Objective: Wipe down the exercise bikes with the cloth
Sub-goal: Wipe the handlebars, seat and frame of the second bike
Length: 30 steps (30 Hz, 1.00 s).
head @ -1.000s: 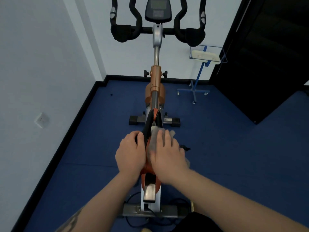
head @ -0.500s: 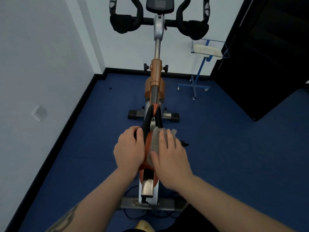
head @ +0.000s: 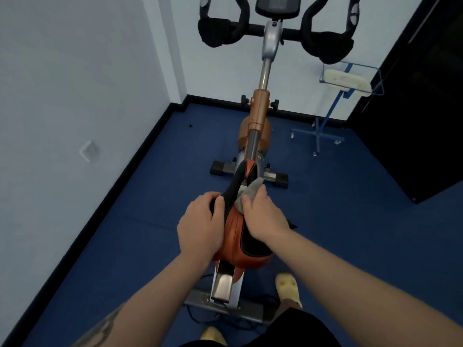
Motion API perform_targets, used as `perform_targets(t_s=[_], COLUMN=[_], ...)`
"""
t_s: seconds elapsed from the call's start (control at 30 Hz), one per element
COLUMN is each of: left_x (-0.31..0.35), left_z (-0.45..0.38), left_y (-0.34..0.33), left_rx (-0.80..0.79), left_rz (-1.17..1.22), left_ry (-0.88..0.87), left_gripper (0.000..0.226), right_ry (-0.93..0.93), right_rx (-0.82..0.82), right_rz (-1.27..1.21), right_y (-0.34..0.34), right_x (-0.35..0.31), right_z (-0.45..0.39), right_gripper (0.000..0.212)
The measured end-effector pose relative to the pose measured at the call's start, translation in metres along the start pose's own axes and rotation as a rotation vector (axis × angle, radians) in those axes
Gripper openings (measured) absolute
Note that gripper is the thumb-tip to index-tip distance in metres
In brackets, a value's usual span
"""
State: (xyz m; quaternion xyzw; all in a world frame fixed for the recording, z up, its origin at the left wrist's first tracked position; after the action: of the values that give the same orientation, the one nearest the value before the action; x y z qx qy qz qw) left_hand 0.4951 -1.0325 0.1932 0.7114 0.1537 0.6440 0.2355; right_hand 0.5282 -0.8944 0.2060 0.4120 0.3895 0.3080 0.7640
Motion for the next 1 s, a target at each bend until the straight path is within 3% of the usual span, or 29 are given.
perform_targets(t_s=[0.17,0.43,0.5,0.6,0.67,0.73,0.8,0.9,1.0], left_x=[0.001,0.006,0.006,0.001,-0.004,-0.004,-0.002,0.001,0.001], left_z=[0.000,0.007,0.010,0.017,0.023,0.031,0.038,0.043,0.045], left_y=[-0.001,-0.002,-0.001,0.001,-0.002,-0.006,-0.010,-0.015,-0.017], left_rx=[0.053,0.194,0.262,0.379,0.452,0.493,0.537,0.644,0.715], left_rz=[-0.065,-0.149,-0.139,-0.041,0.132,0.218,0.226,0.257,0.261], left_ry=[0.043,0.161,0.220,0.347,0.425,0.439,0.440,0.441,0.439], left_gripper=[0.025,0.021,0.018,0.016,0.017,0.021,0.026,0.029,0.029], right_ry=[0.217,0.133,0.260,0.729,1.072,1.239,1.255,1.062,1.232], right_rx=[0.113,0.081,0.129,0.249,0.153,0.026,0.061,0.169,0.072], right_rz=[0.131,-0.245,-0.178,0.345,0.370,0.380,0.528,0.605,0.497], right_y=[-0.016,0.005,0.013,0.015,0.008,0.016,0.030,0.035,0.009], right_x=[0.009,-0.004,0.000,-0.001,0.005,0.008,0.001,-0.009,0.008], right_z=[0.042,-0.073,-0.087,-0.070,-0.047,-0.052,-0.079,-0.090,-0.035], right_gripper=[0.073,0.066,0.058,0.054,0.053,0.052,0.050,0.049,0.054])
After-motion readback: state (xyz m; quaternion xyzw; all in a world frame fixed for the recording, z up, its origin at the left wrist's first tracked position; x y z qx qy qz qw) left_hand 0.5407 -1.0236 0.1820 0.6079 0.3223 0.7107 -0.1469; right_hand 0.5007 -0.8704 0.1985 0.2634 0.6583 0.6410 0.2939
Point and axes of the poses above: each hand's wrist, its own z-axis away from the middle knuckle, its own y-axis out of the back of the hand, x = y × z, the point moved 3 cm from there along -z, towards the middle knuckle, and after that the axes turned 12 degrees about z, right-handed, at the moved point
